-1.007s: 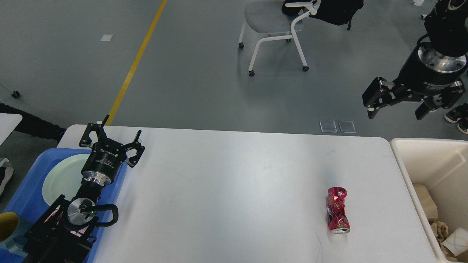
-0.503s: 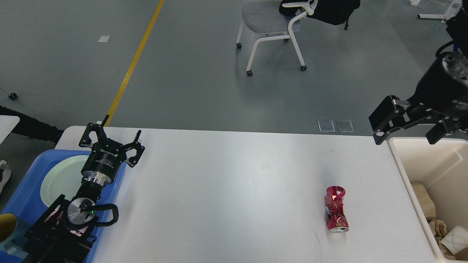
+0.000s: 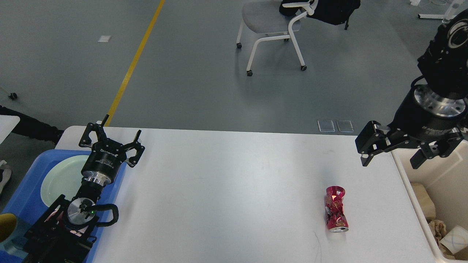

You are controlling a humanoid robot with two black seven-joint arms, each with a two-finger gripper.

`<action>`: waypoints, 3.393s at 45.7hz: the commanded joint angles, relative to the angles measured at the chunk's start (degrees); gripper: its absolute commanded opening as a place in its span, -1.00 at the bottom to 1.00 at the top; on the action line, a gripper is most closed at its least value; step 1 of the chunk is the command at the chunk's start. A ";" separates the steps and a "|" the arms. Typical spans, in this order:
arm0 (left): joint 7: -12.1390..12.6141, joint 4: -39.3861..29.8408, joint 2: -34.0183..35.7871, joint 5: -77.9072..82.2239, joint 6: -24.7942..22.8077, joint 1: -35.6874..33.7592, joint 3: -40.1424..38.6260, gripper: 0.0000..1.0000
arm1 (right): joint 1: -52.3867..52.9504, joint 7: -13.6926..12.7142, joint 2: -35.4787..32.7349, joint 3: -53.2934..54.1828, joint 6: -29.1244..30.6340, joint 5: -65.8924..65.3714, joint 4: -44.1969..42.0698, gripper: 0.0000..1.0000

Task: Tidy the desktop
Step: 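Raise the right gripper and move it over the crushed red can, then lower the right gripper and grasp the red can, then lift the red can with the right gripper and drop it into the bin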

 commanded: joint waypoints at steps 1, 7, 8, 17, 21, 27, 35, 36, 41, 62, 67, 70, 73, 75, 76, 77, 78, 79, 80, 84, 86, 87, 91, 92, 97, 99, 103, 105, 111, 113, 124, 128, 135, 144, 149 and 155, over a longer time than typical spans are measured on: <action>0.00 0.09 0.00 0.00 0.00 0.00 0.00 0.93 | -7.75 3.33 2.64 -0.19 -8.01 0.31 -1.39 1.00; 0.00 0.01 0.00 0.00 0.00 0.00 0.00 0.93 | -18.64 3.07 5.80 0.34 -18.54 0.31 -4.73 1.00; 0.00 0.01 0.00 0.00 0.00 0.00 0.00 0.93 | -20.66 3.07 6.24 0.51 -20.74 0.31 -5.43 1.00; 0.00 0.01 0.00 0.00 0.00 0.00 0.00 0.93 | -37.81 3.07 7.21 3.41 -36.92 0.23 -12.19 1.00; 0.00 0.09 0.00 0.00 0.00 0.00 0.00 0.93 | -42.91 3.07 9.14 4.12 -38.78 0.31 -16.76 1.00; 0.00 0.01 0.00 0.00 0.00 0.00 0.00 0.93 | -48.53 3.07 11.26 5.69 -38.87 0.31 -23.35 1.00; 0.00 0.01 0.00 0.00 0.00 0.00 0.00 0.93 | -53.73 4.12 11.26 11.22 -38.61 0.31 -26.97 0.97; 0.00 0.01 0.00 0.00 0.00 0.00 0.00 0.93 | -53.90 4.47 11.26 11.58 -38.61 0.31 -27.06 0.97; 0.00 0.01 0.00 0.00 0.00 0.00 0.00 0.93 | -54.35 6.93 11.26 11.68 -38.61 0.31 -27.50 0.97; 0.00 0.01 0.00 0.00 0.00 0.00 0.00 0.93 | -60.06 7.90 13.98 11.85 -38.69 0.31 -34.26 0.99; 0.00 0.01 0.00 0.00 0.00 0.00 0.00 0.93 | -60.23 7.73 14.07 11.94 -39.40 0.40 -34.53 0.78; 0.00 0.09 0.00 0.00 0.00 0.00 0.00 0.93 | -60.23 7.64 14.07 11.94 -39.57 0.40 -34.53 0.55; 0.00 0.09 0.00 0.00 0.00 0.00 0.00 0.93 | -60.23 7.64 14.07 11.94 -39.66 0.40 -34.53 0.40; 0.00 0.01 0.00 0.00 0.00 0.00 0.00 0.93 | -60.23 7.64 14.07 11.94 -39.66 0.40 -34.53 0.27; 0.00 0.01 0.00 0.00 0.00 0.00 0.00 0.93 | -60.23 7.64 14.07 11.94 -39.57 0.40 -34.53 0.21; 0.00 0.01 0.00 0.00 0.00 0.00 0.00 0.93 | -60.32 7.64 14.07 11.94 -39.57 0.40 -34.53 0.14; 0.00 0.01 0.00 0.00 0.00 0.00 0.00 0.93 | -60.32 7.64 14.07 11.94 -39.57 0.40 -34.53 0.09; 0.00 0.01 0.00 0.00 0.00 0.00 0.00 0.93 | -60.41 7.64 14.07 11.94 -39.57 0.40 -34.53 0.05; 0.00 0.01 0.00 0.00 0.00 0.00 0.00 0.93 | -60.50 7.55 14.07 11.94 -39.57 0.40 -34.53 0.03; 0.00 0.01 0.00 0.00 0.00 0.00 0.00 0.93 | -60.76 7.55 14.16 11.94 -39.57 0.40 -34.53 -0.11; 0.00 0.01 0.00 0.00 0.00 0.00 0.00 0.93 | -61.02 7.55 14.25 11.94 -39.57 0.49 -34.44 -0.32; 0.00 0.09 0.00 0.00 0.00 0.00 0.00 0.93 | -61.03 7.64 14.25 11.94 -39.49 0.58 -34.44 -0.38; 0.00 0.01 0.00 0.00 0.00 0.00 0.00 0.93 | -61.03 7.64 14.25 11.94 -39.05 0.84 -34.18 -0.87; 0.00 0.01 0.00 0.00 0.00 0.00 0.00 0.93 | -61.03 7.55 14.25 11.94 -38.96 0.84 -34.18 -0.98; 0.00 0.09 0.00 0.00 0.00 0.00 0.00 0.93 | -60.67 7.55 14.33 11.94 -38.52 1.19 -33.83 -1.00; 0.00 0.01 0.00 0.00 0.00 0.00 0.00 0.93 | -60.59 7.37 14.42 11.94 -38.08 1.37 -33.82 -1.00; 0.00 0.01 0.00 0.00 0.00 0.00 0.00 0.93 | -60.24 7.29 14.16 11.94 -37.55 2.94 -33.74 -1.00; 0.00 0.01 0.00 0.00 0.00 0.00 0.00 0.93 | -59.97 7.20 13.72 11.94 -37.46 3.82 -33.56 -1.00; 0.00 0.01 0.00 0.00 0.00 0.00 0.00 0.93 | -56.81 7.20 12.06 11.68 -32.20 4.27 -32.95 -1.00; 0.00 0.01 0.00 0.00 0.00 0.00 0.00 0.93 | -55.58 7.28 11.00 11.68 -29.74 4.27 -32.68 -1.00; 0.00 0.01 0.00 0.00 0.00 0.00 0.00 0.93 | -40.56 7.37 3.97 9.57 -20.16 4.36 -22.23 -1.00; 0.00 0.09 0.00 0.00 0.00 0.00 0.00 0.93 | -32.75 7.37 3.70 5.36 -16.20 4.44 -18.10 -1.00; 0.00 0.01 0.00 0.00 0.00 0.00 0.00 0.93 | -19.03 7.37 4.14 -1.41 -12.68 5.32 -9.32 -1.00; 0.00 0.09 0.00 0.00 0.00 0.00 0.00 0.93 | -5.76 7.72 4.31 -8.79 -8.73 5.67 -1.40 -1.00; 0.00 0.09 0.00 0.00 0.00 0.00 0.00 0.93 | 0.84 8.08 4.49 -11.17 -5.56 6.03 2.29 -1.00; 0.00 0.01 0.00 0.00 0.00 0.00 0.00 0.93 | 2.96 8.08 4.14 -12.05 -6.00 6.29 2.74 -1.00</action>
